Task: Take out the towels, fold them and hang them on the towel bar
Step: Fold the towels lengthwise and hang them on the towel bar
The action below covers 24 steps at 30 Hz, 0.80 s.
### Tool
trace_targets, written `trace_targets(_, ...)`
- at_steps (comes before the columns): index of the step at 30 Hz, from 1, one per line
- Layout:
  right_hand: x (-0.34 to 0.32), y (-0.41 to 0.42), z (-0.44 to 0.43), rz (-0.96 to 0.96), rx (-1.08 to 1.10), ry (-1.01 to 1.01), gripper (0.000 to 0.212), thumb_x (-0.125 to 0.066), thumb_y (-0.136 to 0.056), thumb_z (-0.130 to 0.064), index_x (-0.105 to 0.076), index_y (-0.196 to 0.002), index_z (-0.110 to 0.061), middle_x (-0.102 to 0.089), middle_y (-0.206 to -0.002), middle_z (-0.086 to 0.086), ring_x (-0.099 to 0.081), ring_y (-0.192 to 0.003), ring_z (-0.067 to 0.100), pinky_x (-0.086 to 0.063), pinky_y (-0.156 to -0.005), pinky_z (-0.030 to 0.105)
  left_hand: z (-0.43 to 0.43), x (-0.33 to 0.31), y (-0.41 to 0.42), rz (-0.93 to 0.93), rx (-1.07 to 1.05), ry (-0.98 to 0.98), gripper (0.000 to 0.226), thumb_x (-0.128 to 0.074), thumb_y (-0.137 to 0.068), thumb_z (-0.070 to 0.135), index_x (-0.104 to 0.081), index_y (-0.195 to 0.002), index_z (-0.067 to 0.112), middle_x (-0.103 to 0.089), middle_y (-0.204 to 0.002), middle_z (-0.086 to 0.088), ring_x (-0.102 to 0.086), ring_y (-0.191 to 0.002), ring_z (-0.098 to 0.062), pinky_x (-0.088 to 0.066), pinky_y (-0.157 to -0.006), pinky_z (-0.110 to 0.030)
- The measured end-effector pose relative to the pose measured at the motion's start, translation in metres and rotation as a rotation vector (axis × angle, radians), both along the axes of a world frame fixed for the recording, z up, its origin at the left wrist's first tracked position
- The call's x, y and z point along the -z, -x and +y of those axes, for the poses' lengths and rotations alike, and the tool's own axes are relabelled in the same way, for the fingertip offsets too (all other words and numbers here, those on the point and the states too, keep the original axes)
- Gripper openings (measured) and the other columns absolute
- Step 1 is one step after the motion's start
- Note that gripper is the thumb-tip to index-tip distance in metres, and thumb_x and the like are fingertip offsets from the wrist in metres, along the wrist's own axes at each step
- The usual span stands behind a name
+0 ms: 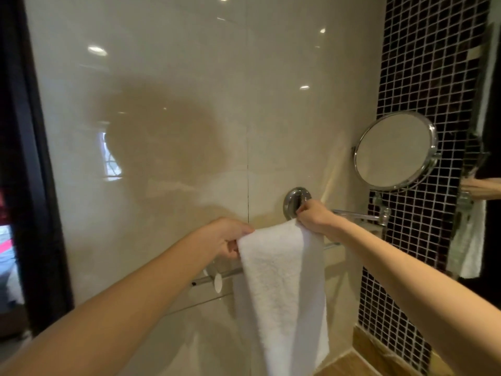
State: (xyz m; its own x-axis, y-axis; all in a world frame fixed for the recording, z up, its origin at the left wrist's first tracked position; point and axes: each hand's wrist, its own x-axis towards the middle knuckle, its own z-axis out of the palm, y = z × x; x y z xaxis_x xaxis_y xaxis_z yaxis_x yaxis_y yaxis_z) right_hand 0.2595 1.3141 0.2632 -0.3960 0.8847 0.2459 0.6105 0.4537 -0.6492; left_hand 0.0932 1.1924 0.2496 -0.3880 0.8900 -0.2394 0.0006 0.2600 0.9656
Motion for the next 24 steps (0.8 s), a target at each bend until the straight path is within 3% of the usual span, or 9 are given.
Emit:
trace_targets(2,0.006,-0.001,0.003,-0.051,0.031,-0.017,0.014,-0.064,-0.078,-0.009,-0.055,-0.067,-0.01,-0.055,-0.077,0.01,-0.053,-0.076,0.024,-0.036,-0.059,0.024,-0.003,0.003,0.001,0.067,-0.021,-0.005,0.007,-0.063,-0.088,0.006,-0.064,-0.09,-0.001,-0.066,-0.075,-0.009,-0.062,-0.06,-0.016,-0.057,-0.051,-0.028)
trace_targets(5,0.016,0.0,0.005,-0.101,0.065,-0.065,0.011,-0.065,-0.079,-0.013,-0.062,-0.086,-0.005,-0.061,-0.089,0.015,-0.058,-0.085,0.029,-0.04,-0.066,0.028,-0.008,0.009,0.002,0.241,-0.013,0.004,0.021,-0.066,-0.086,0.008,-0.064,-0.102,-0.006,-0.068,-0.086,-0.014,-0.065,-0.067,-0.02,-0.058,-0.061,-0.03)
trace_targets(9,0.03,0.008,0.006,-0.17,0.087,-0.151,0.013,-0.062,-0.079,-0.011,-0.064,-0.086,-0.001,-0.065,-0.09,0.019,-0.062,-0.088,0.034,-0.042,-0.066,0.03,-0.016,0.018,-0.007,0.529,-0.014,-0.026,0.009,-0.064,-0.083,0.005,-0.066,-0.088,-0.002,-0.063,-0.075,-0.015,-0.059,-0.062,-0.026,-0.053,-0.057,-0.033)
trace_targets(12,0.038,0.014,0.008,-0.227,0.115,-0.185,0.01,-0.059,-0.08,-0.013,-0.063,-0.086,-0.006,-0.063,-0.094,0.02,-0.061,-0.092,0.036,-0.046,-0.071,0.032,-0.019,0.023,-0.009,0.858,-0.022,-0.007,0.011,-0.064,-0.078,0.016,-0.07,-0.082,0.008,-0.066,-0.083,-0.009,-0.063,-0.077,-0.025,-0.045,-0.065,-0.029)
trace_targets(14,0.042,0.015,0.009,-0.245,0.116,-0.199,0.016,-0.06,-0.08,-0.015,-0.065,-0.092,-0.007,-0.06,-0.101,0.021,-0.06,-0.094,0.037,-0.051,-0.079,0.036,-0.018,0.027,-0.009,0.937,-0.023,0.019,0.013,-0.063,-0.078,0.021,-0.07,-0.082,0.011,-0.069,-0.091,-0.011,-0.065,-0.088,-0.028,-0.046,-0.069,-0.029)
trace_targets(17,0.049,0.017,0.009,-0.246,0.123,-0.216,0.028,-0.06,-0.081,-0.013,-0.06,-0.108,-0.005,-0.048,-0.116,0.022,-0.055,-0.098,0.04,-0.05,-0.087,0.039,-0.013,0.034,-0.005,1.03,-0.011,0.058,0.013,-0.059,-0.081,0.022,-0.061,-0.071,0.013,-0.068,-0.096,-0.017,-0.065,-0.092,-0.033,-0.045,-0.071,-0.031)
trace_targets(20,0.055,0.018,0.009,-0.247,0.133,-0.252,0.033,-0.056,-0.082,-0.007,-0.053,-0.114,-0.006,-0.038,-0.12,0.021,-0.053,-0.1,0.042,-0.048,-0.089,0.038,-0.007,0.042,0.0,1.109,0.001,0.104,0.02,-0.053,-0.084,0.024,-0.053,-0.065,0.018,-0.066,-0.093,-0.012,-0.062,-0.093,-0.033,-0.042,-0.081,-0.037)
trace_targets(24,0.065,0.018,0.009,-0.27,0.092,-0.28,0.031,-0.053,-0.081,-0.002,-0.052,-0.112,-0.007,-0.038,-0.116,0.019,-0.052,-0.1,0.043,-0.046,-0.087,0.039,-0.001,0.054,0.004,1.184,0.013,0.122,0.02,-0.048,-0.09,0.027,-0.064,-0.08,0.021,-0.066,-0.092,-0.002,-0.057,-0.094,-0.027,-0.032,-0.084,-0.038)
